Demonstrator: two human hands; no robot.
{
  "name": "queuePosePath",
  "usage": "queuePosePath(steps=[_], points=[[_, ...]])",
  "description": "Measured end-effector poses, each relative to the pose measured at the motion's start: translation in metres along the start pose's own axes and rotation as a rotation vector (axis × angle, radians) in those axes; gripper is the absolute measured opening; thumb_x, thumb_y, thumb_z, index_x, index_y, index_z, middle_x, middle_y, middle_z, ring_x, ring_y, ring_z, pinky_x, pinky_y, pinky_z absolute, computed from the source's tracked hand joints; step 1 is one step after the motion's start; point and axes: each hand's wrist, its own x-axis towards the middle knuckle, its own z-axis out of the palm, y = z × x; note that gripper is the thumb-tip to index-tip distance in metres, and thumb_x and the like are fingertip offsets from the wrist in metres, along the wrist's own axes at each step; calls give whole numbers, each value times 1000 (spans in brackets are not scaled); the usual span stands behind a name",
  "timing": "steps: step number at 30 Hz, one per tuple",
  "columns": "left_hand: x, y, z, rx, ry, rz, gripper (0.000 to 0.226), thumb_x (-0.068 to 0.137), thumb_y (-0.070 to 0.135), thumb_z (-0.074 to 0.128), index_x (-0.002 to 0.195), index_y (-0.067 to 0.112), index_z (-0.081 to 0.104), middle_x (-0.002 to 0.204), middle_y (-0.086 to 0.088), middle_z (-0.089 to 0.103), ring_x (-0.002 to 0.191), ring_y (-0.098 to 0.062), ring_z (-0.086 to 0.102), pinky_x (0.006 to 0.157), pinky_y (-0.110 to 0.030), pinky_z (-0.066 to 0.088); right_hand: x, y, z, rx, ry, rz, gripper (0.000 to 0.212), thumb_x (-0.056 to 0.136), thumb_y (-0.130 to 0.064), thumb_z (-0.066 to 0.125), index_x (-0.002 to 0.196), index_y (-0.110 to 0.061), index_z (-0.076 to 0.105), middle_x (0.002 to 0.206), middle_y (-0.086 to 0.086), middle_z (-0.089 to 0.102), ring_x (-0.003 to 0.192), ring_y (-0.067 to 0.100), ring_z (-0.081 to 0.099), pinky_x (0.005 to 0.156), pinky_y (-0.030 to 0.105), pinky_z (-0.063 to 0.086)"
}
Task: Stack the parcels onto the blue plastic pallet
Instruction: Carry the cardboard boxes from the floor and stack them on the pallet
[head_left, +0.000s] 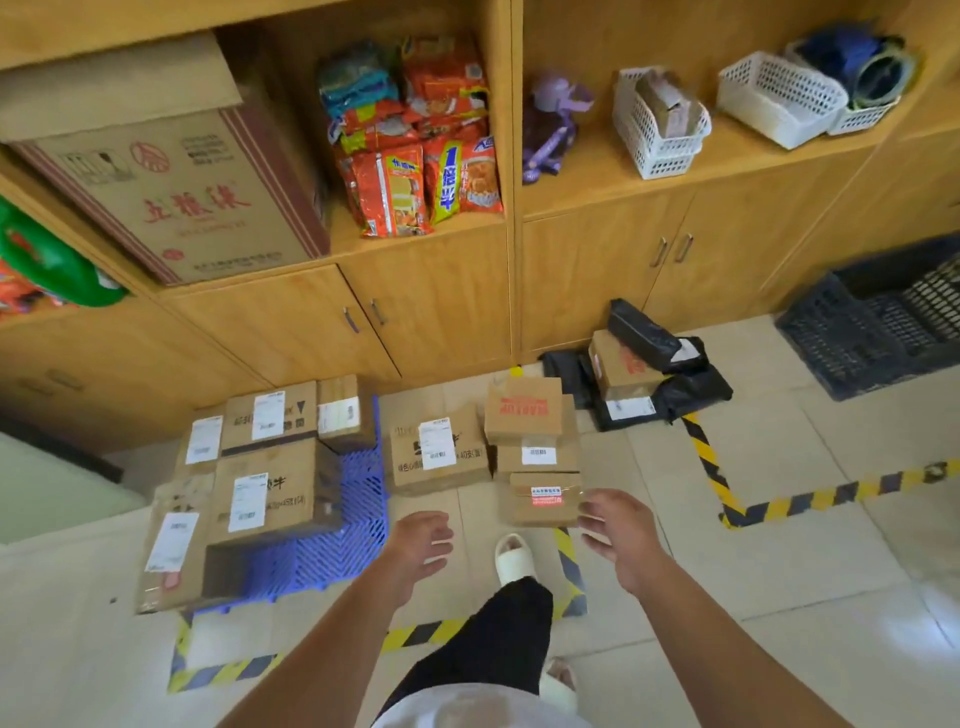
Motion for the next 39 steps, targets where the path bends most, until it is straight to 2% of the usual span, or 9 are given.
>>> queuePosePath(steps=[3,8,13,16,21,26,31,35,39], points=[[45,11,12,49,24,-55,17,98,19,55,112,13,63,106,-10,65,98,-27,63,86,-37,49,32,-24,-4,-64,45,30,4,94,-10,60,95,-9,64,87,10,68,80,25,64,81,38,51],[95,9,31,151,37,-250,7,96,12,54,90,10,58,78,-7,56,65,-20,51,63,-27,39,93,-48,-17,-208,121,213,12,96,-16,62,105,-8,64,99,12,68,89,27,65,82,38,52],[154,18,56,196,29,-321,20,94,7,54,74,11,55,72,-8,51,58,-20,44,57,-25,34,160,-69,-7,-321,123,300,8,97,-12,59,102,-7,62,99,17,67,80,24,63,71,34,49],[196,29,74,175,10,-344,8,92,7,57,85,10,58,73,-9,52,58,-21,44,55,-25,35,204,-77,6,-453,17,343,10,99,-8,53,91,-8,57,99,38,58,73,20,55,65,29,43],[283,42,107,130,43,-306,20,88,6,63,108,9,63,70,-7,55,60,-21,47,62,-28,40,308,-64,30,-567,7,336,20,94,-21,56,109,-10,61,96,9,62,90,23,63,82,38,56],[362,62,148,150,94,-285,51,87,14,67,135,15,52,110,-16,63,101,-30,59,97,-41,50,397,-65,67,-629,2,320,14,95,-22,56,101,-9,56,98,8,63,84,18,60,91,43,56],[442,71,169,242,121,-215,73,87,17,67,151,13,32,146,-15,45,125,-34,50,95,-36,41,504,-36,78,-586,-41,401,37,71,-45,64,102,-24,61,109,7,65,99,24,62,91,45,56],[487,73,175,224,70,-212,74,79,26,69,143,6,38,138,-18,51,125,-35,49,93,-39,40,525,-42,103,-530,-75,447,15,93,-26,56,106,-20,60,108,0,54,100,18,50,96,41,45],[498,73,184,155,65,-215,48,87,9,61,133,4,47,131,-23,56,96,-24,54,85,-35,38,535,-40,111,-490,-95,478,13,96,-24,54,108,-23,59,110,-5,48,114,19,41,103,44,39]])
